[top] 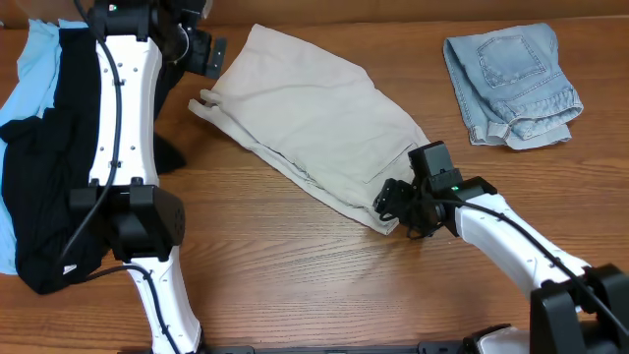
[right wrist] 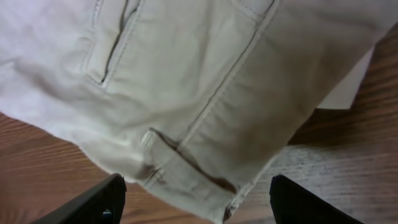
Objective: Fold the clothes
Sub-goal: 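Grasp the shorts' left end with left gripper, right end with right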
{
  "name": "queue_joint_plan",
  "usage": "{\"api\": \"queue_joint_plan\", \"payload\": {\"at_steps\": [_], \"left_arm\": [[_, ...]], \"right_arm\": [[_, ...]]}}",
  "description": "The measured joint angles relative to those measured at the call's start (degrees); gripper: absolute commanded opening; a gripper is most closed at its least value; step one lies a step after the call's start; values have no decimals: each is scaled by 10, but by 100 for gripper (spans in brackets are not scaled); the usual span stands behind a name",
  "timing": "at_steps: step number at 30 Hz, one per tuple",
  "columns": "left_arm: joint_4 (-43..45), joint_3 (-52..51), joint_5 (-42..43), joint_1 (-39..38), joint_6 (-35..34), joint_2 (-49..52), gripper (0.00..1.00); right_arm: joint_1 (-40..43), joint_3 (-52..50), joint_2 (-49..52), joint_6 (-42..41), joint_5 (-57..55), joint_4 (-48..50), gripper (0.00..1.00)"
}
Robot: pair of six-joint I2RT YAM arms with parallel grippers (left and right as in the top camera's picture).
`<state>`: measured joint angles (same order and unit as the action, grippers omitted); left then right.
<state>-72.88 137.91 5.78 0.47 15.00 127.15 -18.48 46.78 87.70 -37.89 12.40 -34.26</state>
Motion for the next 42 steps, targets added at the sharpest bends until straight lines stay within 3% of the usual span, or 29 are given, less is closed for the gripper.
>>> {"api": "queue_joint_plan", "payload": {"at_steps": [4, 11, 13, 21, 31, 34, 42], "left_arm": [[0, -1, 0, 0, 0, 2, 100], [9, -1, 0, 0, 0, 2, 100], [9, -1, 0, 0, 0, 2, 100], [14, -1, 0, 0, 0, 2, 100], [17, -1, 6, 0, 0, 3, 100], [5, -1, 24, 0, 1, 9, 82], [-63, 0, 43, -1, 2, 104, 70]], "right_arm": [[0, -3, 18, 10, 0, 24, 72], [0, -5, 19, 45, -5, 66, 46], [0, -5, 19, 56, -7, 74, 29], [19, -3, 19, 80, -17, 123, 5], [152, 66, 19, 124, 56, 121, 4], [186, 73, 19, 132, 69, 114, 4], [202, 73, 19, 155, 80, 87, 7]]}}
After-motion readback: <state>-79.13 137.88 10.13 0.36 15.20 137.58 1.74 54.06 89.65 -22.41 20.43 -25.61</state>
